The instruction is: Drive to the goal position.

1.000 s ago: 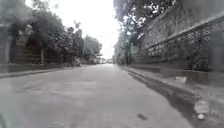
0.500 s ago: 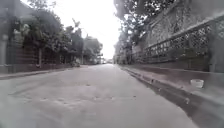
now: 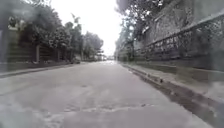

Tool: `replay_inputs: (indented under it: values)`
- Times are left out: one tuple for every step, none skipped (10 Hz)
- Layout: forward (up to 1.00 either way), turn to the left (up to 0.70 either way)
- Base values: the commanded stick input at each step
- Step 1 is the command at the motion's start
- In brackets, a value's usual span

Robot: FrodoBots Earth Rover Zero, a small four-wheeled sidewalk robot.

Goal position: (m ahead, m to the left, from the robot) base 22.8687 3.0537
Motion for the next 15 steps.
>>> replay_inputs:
  values:
    - [1.0, -0.4]
    - [1.0, -0.12]
    - [1.0, -0.02]
    - [1.0, -0.02]
    - [1.0, -0.02]
    - [1.0, 0.0]
    - [1.0, 0.0]
    - [1.0, 0.0]
    - [1.0, 0.0]
    - [1.0, 0.0]
    - [1.0, 0.0]
    - [1.0, 0.0]
    - [1.0, 0.0]
    - [1.0, 0.0]
    - [1.0, 0.0]
